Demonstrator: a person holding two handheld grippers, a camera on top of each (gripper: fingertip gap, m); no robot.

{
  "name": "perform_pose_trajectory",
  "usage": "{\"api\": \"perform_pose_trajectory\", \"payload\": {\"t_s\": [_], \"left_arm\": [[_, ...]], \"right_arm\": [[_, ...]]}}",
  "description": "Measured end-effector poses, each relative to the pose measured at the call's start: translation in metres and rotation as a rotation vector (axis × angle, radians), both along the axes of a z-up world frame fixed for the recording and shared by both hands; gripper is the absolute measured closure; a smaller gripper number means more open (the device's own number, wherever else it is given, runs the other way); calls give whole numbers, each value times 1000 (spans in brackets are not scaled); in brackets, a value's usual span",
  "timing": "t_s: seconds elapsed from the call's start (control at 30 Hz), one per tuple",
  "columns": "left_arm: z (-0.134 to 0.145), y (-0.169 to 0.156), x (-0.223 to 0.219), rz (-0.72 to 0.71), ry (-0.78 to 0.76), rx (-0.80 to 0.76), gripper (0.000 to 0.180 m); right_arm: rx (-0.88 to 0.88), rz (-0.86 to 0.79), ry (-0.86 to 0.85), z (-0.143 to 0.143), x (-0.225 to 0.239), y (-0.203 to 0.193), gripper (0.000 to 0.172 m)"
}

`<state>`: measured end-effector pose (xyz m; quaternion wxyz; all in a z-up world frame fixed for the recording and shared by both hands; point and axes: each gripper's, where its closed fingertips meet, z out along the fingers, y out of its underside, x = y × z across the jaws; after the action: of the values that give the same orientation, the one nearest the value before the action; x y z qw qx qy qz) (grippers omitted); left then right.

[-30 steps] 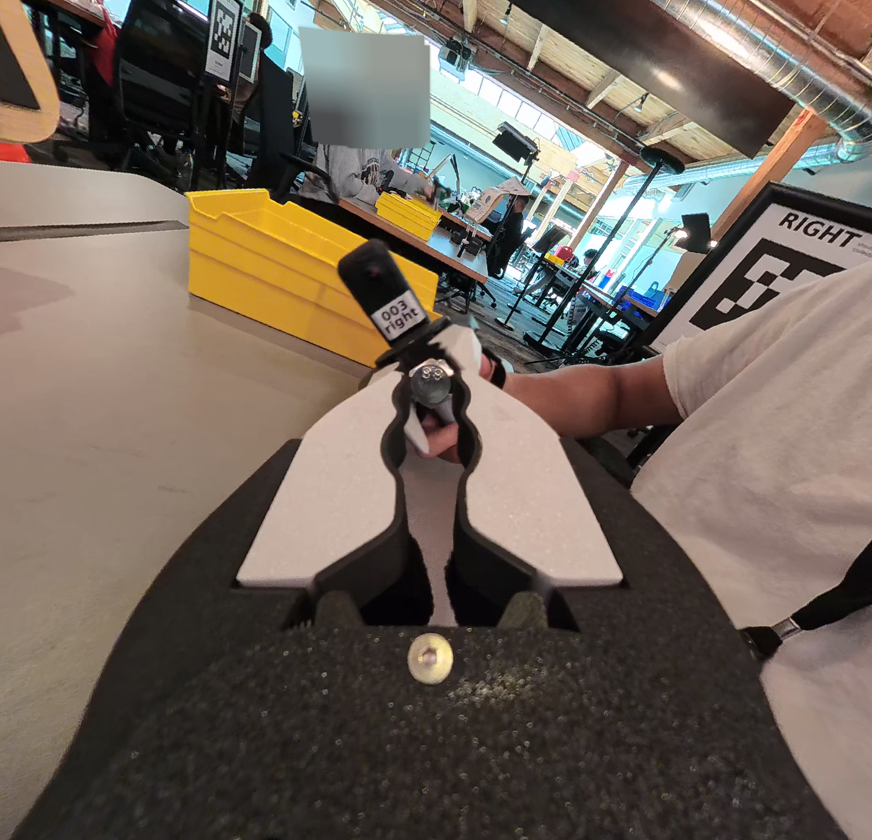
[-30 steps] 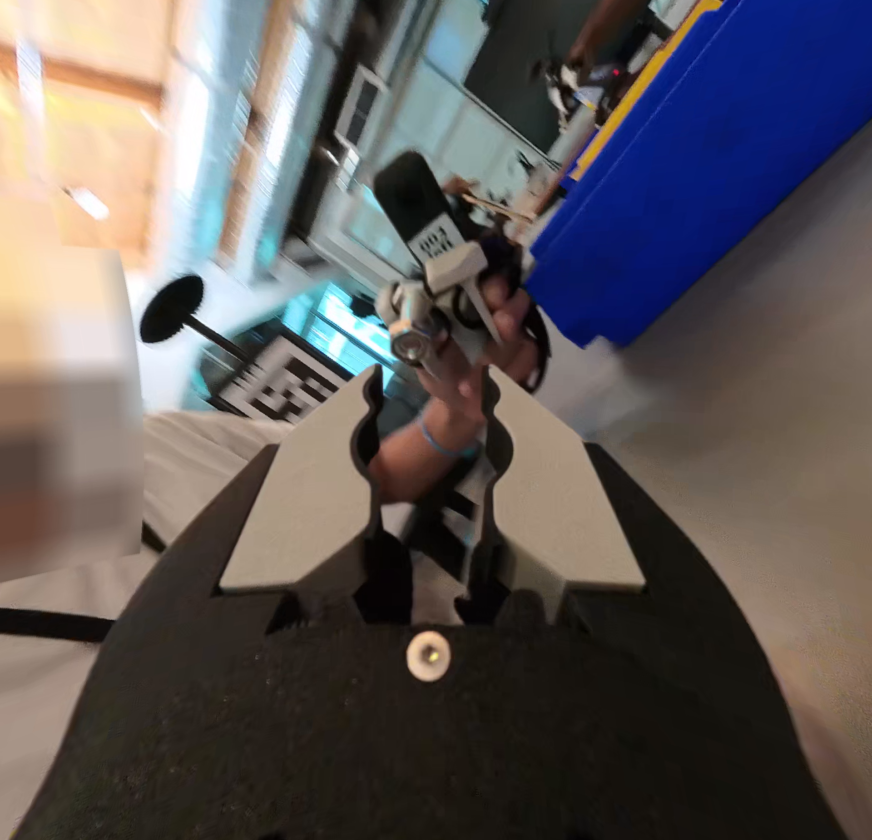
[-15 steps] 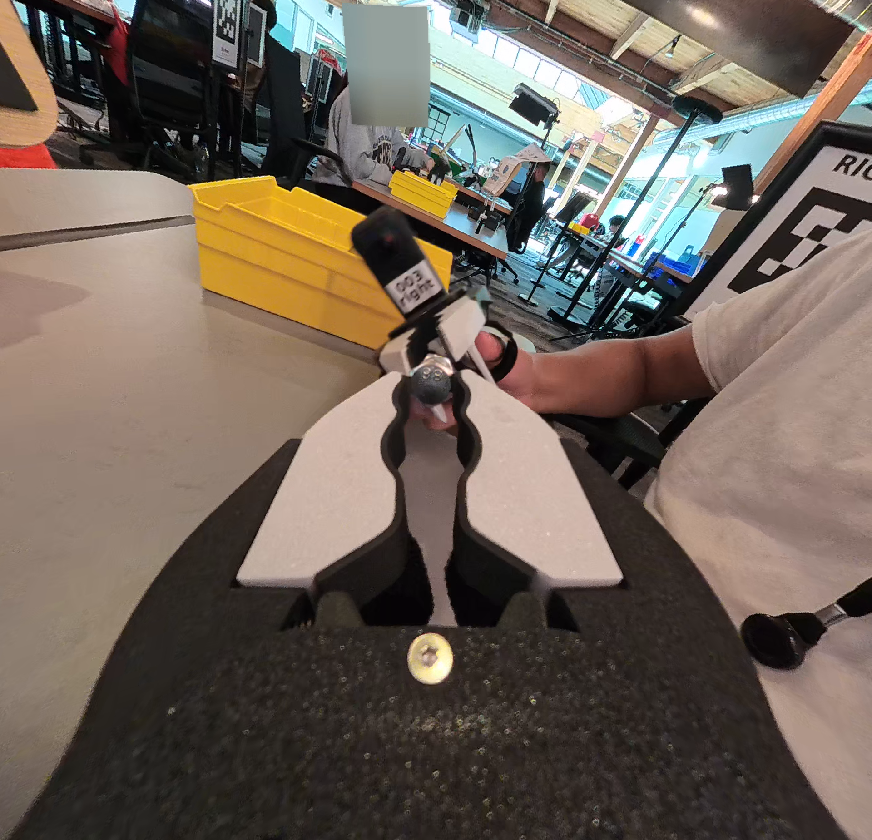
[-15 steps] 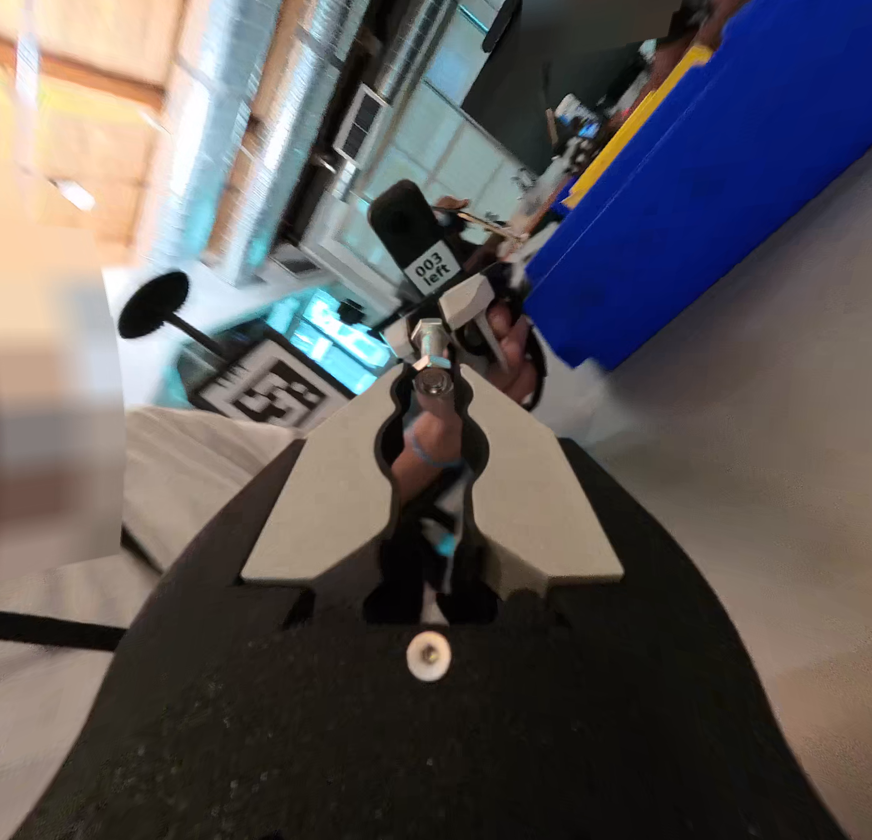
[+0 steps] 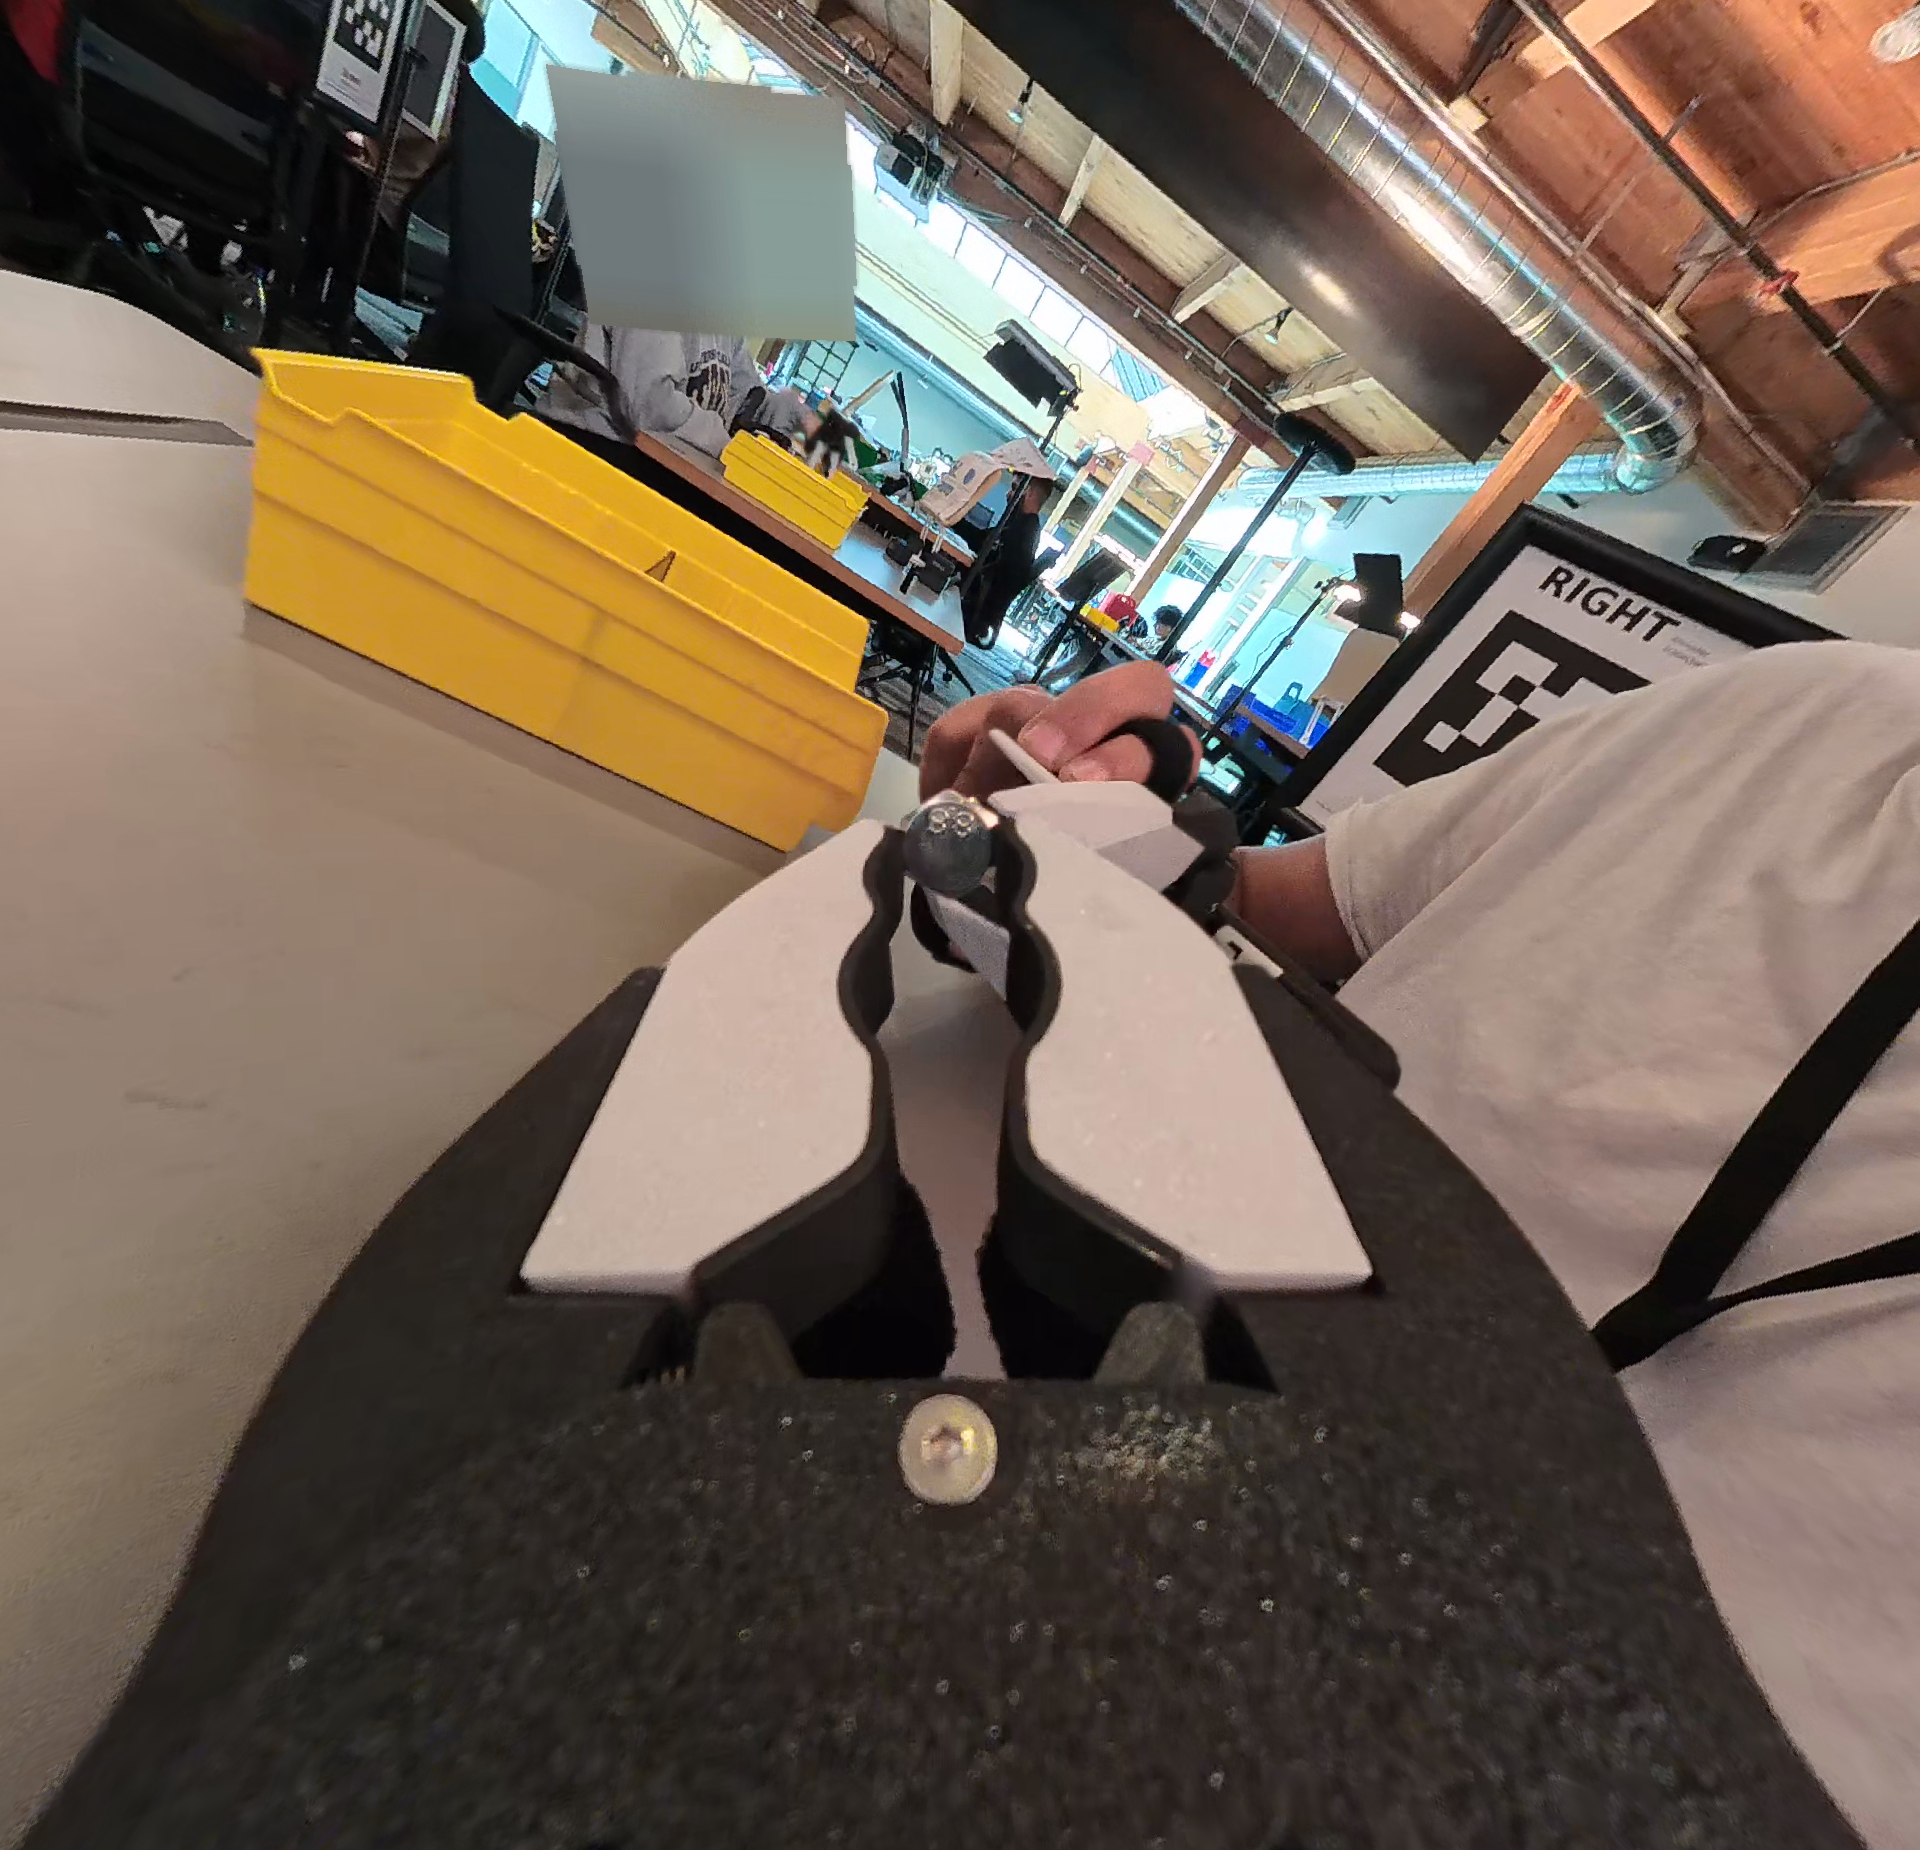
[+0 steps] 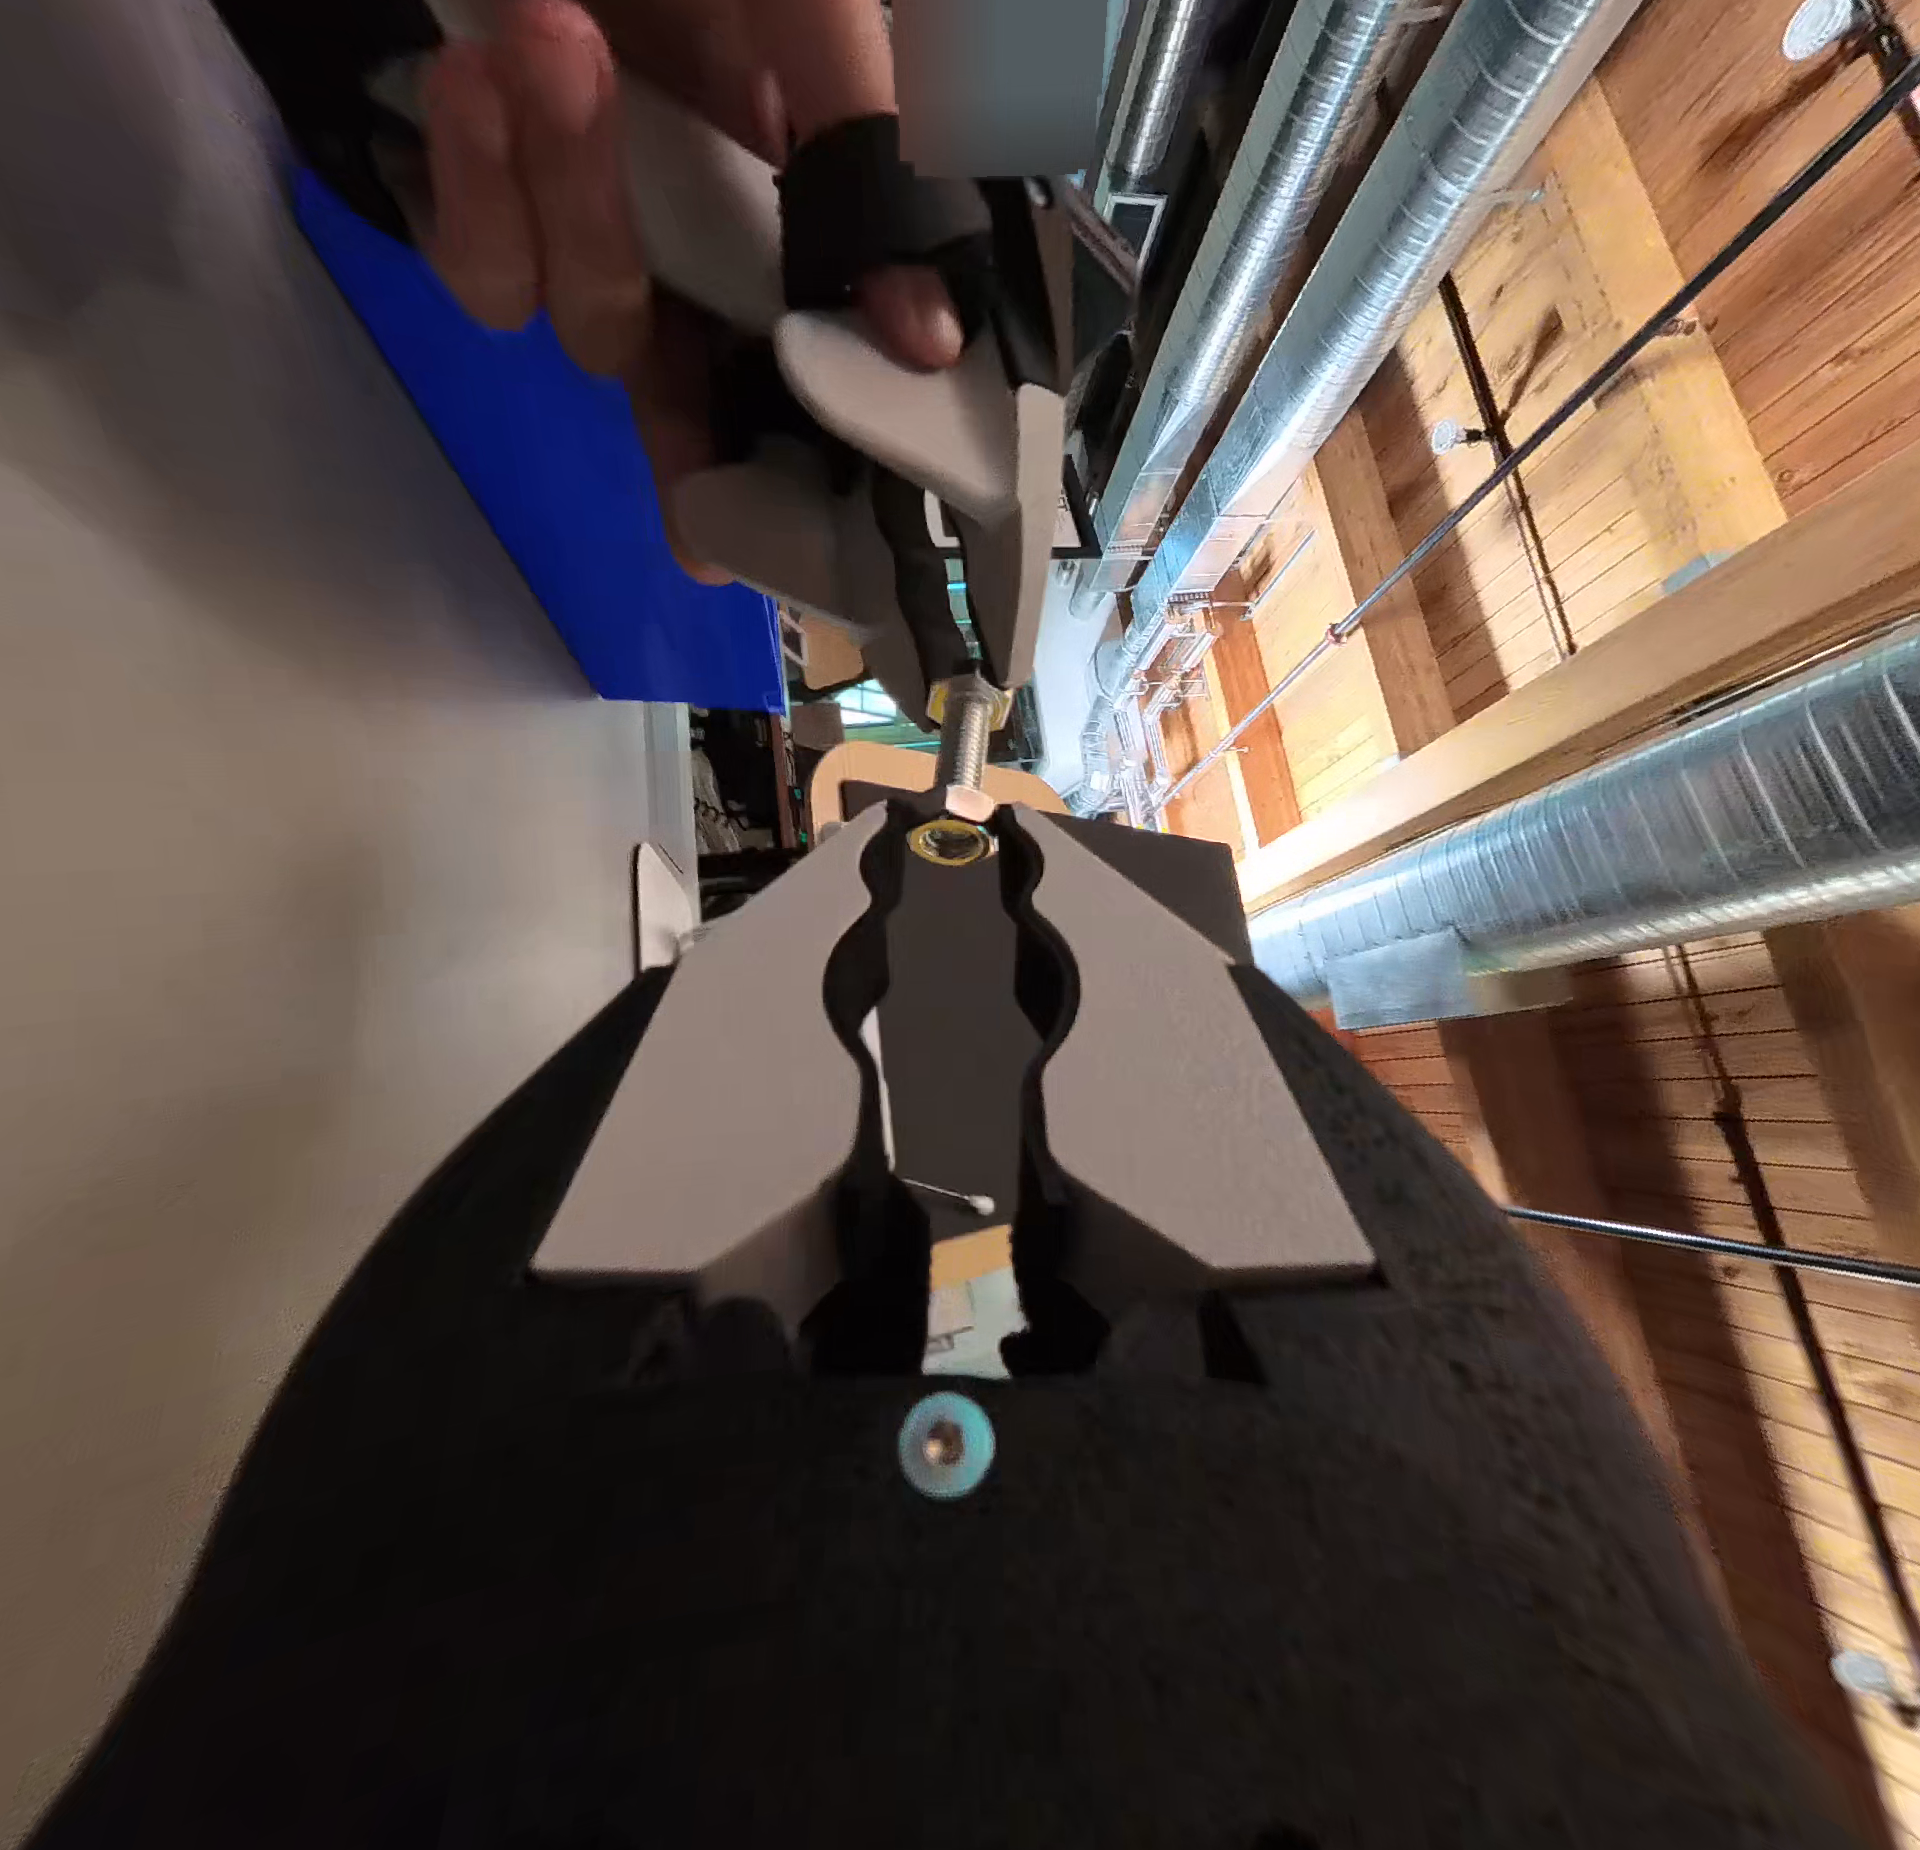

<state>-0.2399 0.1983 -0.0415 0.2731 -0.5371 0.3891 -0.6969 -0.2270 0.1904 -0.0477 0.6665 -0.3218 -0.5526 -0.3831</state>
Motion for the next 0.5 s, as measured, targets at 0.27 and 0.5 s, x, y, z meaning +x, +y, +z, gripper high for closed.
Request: {"api": "perform_pose_trajectory", "payload": {"t_s": [0.27, 0.5], "left_arm": [[8, 19, -13, 79, -39, 3, 164], [8, 22, -14, 115, -28, 41, 164]], "right_arm": [[-635, 128, 476, -23, 2, 13, 127], [-1917, 563, 1286, -41, -33, -10, 123]]}}
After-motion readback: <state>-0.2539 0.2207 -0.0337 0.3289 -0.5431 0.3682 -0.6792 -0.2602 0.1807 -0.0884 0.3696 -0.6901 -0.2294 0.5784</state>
